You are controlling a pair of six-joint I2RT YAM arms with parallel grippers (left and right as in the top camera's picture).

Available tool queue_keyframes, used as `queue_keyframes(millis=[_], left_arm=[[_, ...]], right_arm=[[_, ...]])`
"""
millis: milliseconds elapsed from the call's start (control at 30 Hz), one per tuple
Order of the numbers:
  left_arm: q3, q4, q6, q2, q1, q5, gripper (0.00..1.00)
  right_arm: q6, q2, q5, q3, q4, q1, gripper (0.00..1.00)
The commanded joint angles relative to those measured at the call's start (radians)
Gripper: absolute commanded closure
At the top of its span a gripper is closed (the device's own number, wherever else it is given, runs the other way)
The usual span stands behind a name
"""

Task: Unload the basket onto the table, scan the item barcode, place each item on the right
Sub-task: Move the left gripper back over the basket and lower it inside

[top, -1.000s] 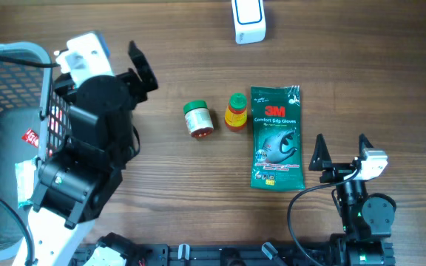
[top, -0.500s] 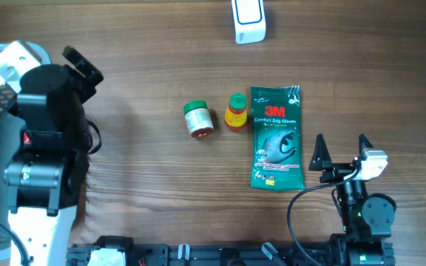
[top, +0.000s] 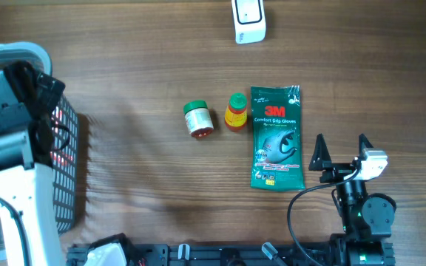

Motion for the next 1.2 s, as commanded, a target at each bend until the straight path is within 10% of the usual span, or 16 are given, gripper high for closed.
queue_keyframes(millis=[0, 500, 1167], left_arm=[[0.011, -0.048, -0.106, 0.050, 0.095, 0.094, 0.00], [0.009, -0.200, -0.196, 0.139, 0.510, 0.336, 0.00], [-0.298, -0.099, -0.500, 0.272, 0.583, 0.174, 0.00]], right_arm=[[-0.013, 0.002, -0.009, -0.003, 0.002, 0.004, 0.00], [-0.013, 0.002, -0.009, -0.003, 0.002, 0.004, 0.00], [-0.013, 0.002, -0.009, -0.003, 0.002, 0.004, 0.00]])
